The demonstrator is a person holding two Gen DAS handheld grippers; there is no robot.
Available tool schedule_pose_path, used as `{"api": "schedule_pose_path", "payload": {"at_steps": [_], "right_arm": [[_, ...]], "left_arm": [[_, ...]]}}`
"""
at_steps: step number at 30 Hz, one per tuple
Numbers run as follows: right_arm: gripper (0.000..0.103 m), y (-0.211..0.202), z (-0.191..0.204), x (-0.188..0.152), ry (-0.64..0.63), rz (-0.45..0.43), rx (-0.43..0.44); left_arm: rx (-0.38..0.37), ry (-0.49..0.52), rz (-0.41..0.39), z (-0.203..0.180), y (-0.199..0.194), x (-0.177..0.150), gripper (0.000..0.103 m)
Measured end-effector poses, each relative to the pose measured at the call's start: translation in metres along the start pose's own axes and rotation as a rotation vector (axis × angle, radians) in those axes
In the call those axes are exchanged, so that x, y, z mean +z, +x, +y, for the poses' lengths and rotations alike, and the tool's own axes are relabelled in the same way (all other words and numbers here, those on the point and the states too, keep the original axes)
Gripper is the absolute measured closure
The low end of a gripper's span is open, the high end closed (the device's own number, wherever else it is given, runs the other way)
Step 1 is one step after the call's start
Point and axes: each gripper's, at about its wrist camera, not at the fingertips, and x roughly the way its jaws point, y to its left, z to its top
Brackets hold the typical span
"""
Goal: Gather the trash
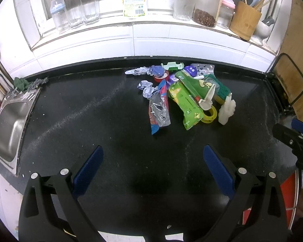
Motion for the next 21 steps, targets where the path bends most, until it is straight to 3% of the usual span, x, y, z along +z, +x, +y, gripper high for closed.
{"api": "schedule_pose_path", "payload": {"at_steps": [21], "right_arm": [[0.006,0.0031,0.0001,0.0,-0.003,0.007,0.003]], "left_arm": [[0.003,-0.005,0.009,0.0008,0.0032,0.0016,0.007]]}}
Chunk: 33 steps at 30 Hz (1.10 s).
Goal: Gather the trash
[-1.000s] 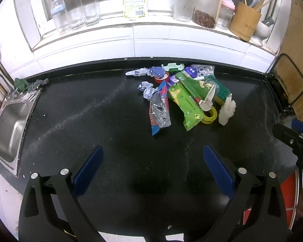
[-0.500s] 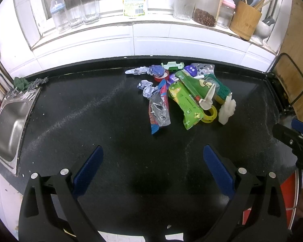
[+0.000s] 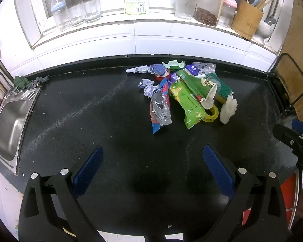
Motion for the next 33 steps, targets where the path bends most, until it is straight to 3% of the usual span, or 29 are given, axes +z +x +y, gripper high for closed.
{"api": "schedule_pose_path", "payload": {"at_steps": [22,29,33], "right_arm": [[0.006,0.004,0.001,0.001,0.002,0.01,0.0],[0.006,0.025,-0.01,0.008,0.012,0.011,-0.002],[0.007,0.056,-0.021,0.019,0.017,0.009,-0.003]], "left_arm": [[-0.002,-0.004,0.015,0.002,0.006,0.001,0.007],[-0.003,-0.003,0.032,-0.002,0.031,0.009,0.007],[0.007,-0.007,0.039,-0.005,0.068,0.019,0.007]]}}
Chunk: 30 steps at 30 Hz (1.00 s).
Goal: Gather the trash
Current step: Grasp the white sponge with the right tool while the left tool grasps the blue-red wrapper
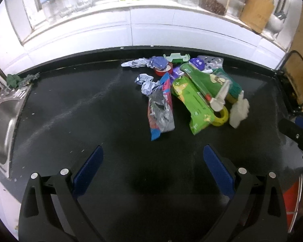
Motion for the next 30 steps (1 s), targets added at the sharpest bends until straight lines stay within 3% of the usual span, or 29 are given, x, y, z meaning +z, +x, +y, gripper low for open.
{"api": "schedule_pose_path", "payload": {"at_steps": [4,11,16,19,21,23,24,30], "right_arm": [[0.013,0.045,-0.013,0.013,0.018,0.033,0.001],[0.017,0.12,-0.029,0.031,0.087,0.127,0.002],[0.031,0.152,-0.034,0.034,0.118,0.221,0.01],[0.049,0.163,-0.037,0.033,0.135,0.267,0.048],[0.062,0.166,-0.036,0.034,0.136,0.281,0.053],[0.073,0.163,-0.035,0.035,0.132,0.295,0.055],[0.076,0.161,-0.036,0.035,0.13,0.301,0.053],[0.081,0.122,-0.037,0.035,0.109,0.253,0.059]], "left_arm": [[0.016,0.014,-0.034,-0.006,0.039,0.013,0.007],[0.017,-0.025,0.01,-0.007,0.105,0.038,0.007],[0.037,-0.011,0.036,-0.01,0.134,0.05,0.01],[0.034,0.002,0.032,-0.014,0.139,0.053,0.031],[0.022,0.007,0.04,-0.016,0.139,0.052,0.055],[0.002,0.011,0.05,-0.018,0.137,0.051,0.069],[0.005,0.017,0.041,-0.019,0.133,0.049,0.083],[0.001,0.037,0.01,-0.019,0.095,0.034,0.087]]}}
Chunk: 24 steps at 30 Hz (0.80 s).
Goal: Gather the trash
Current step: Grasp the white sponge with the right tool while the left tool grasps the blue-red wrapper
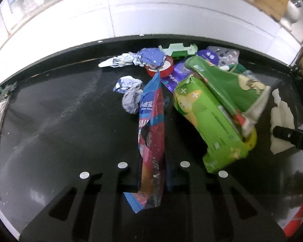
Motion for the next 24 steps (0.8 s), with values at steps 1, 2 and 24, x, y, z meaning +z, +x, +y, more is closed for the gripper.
{"api": "schedule_pose_path", "payload": {"at_steps": [1,2,24], "right_arm": [[0.081,-0.008,0.0,-0.003,-0.005,-0.01,0.0],[0.081,-0.017,0.0,-0.006,-0.011,-0.024,0.0],[0.081,-0.086,0.098,-0.095,-0.337,-0.171,0.059]], "left_arm": [[-0.005,-0.007,-0.005,0.002,-0.008,-0.003,0.087],[-0.008,-0.01,-0.007,0.003,-0.016,-0.006,0.087],[0.076,-0.165,-0.098,0.078,-0.135,-0.111,0.087]]}}
